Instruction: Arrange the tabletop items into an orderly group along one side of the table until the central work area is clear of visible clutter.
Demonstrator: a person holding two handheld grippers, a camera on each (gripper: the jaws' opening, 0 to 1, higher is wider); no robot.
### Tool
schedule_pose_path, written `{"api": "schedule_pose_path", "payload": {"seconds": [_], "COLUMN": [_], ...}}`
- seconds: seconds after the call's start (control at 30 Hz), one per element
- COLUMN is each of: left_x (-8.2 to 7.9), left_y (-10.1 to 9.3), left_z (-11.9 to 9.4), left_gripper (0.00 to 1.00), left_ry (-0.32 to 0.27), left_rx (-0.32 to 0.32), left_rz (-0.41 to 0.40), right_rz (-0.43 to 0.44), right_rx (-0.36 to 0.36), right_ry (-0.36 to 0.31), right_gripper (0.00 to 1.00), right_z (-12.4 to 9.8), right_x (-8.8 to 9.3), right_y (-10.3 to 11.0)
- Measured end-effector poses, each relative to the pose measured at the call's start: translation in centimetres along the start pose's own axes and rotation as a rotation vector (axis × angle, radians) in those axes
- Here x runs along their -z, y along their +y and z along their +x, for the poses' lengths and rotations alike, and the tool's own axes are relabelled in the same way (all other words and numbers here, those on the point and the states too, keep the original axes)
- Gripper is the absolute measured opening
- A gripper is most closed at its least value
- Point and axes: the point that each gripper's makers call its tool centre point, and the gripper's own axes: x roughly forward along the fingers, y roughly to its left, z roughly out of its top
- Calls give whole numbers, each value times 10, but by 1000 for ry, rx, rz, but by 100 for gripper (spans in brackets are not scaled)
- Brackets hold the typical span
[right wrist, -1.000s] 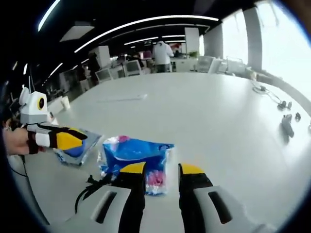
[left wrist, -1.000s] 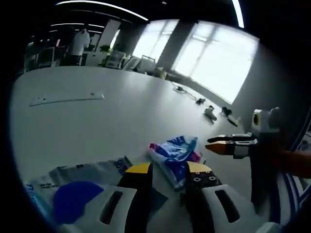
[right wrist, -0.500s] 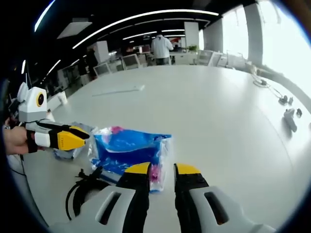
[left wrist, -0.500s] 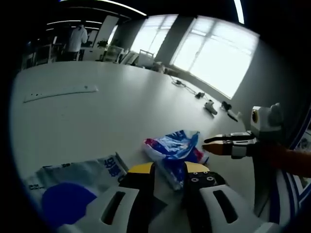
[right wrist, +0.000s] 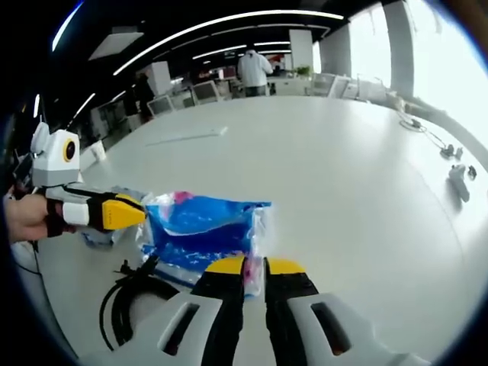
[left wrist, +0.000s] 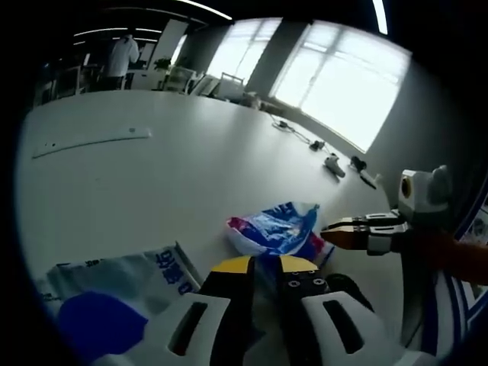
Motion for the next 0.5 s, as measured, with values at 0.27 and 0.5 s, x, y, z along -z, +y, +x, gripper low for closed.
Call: {"api": "schedule_pose_path", "payload": {"seconds": [0.27,0.5], "left_x": [-1,-7], "left_y": [0,0], "left_z": [1,-2], "left_gripper": [1,0], "left_ry": [1,-14], "left_rx": [1,1], "left_rz": [-12,-39], "right_rz": [2,13], "right_rx": [0,0], "right_ry": [2,-4], "right_gripper": [1,0], "right_z": [0,-1], "right_x": [0,-3], "right_y": [-1,0]}}
